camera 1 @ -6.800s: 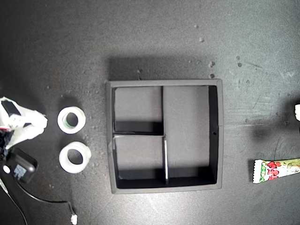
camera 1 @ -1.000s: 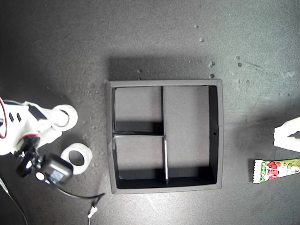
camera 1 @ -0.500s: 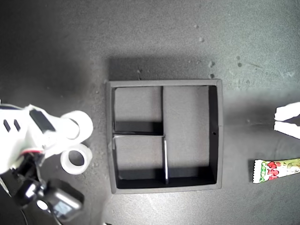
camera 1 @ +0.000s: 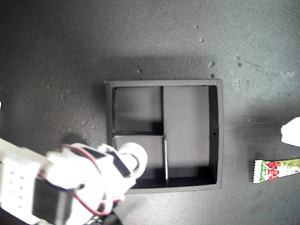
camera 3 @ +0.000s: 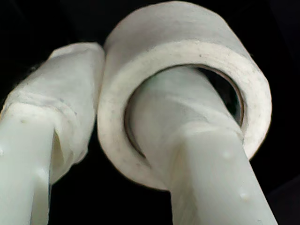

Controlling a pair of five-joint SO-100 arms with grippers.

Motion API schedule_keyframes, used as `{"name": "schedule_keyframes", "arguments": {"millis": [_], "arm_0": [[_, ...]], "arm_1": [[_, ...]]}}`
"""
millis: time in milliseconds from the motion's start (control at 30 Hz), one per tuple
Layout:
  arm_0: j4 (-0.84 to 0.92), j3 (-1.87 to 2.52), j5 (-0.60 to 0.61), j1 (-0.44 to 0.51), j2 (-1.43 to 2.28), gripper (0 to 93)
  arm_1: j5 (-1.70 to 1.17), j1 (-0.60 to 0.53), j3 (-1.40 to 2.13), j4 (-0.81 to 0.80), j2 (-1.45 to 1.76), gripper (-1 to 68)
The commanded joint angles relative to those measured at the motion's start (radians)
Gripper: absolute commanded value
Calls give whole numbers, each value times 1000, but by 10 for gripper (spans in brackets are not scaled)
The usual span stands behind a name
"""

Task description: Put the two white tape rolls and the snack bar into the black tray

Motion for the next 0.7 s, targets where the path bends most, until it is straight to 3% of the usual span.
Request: {"name": "schedule_keyframes", "arguments": {"millis": [0, 267, 433, 533, 667], "arm_0": [[112, -459, -31, 26, -239, 21], [112, -472, -77, 23, -368, 21], [112, -462, -109, 18, -425, 30], [112, -485, -115, 15, -459, 57], [112, -509, -117, 29, -448, 155]], "arm_1": [[-77, -29, -183, 135, -3, 89], [-167, -169, -367, 166, -225, 159], [-92, -244, -460, 149, -400, 165], [41, -302, -500, 120, -538, 187], [434, -373, -479, 121, -661, 219]]}}
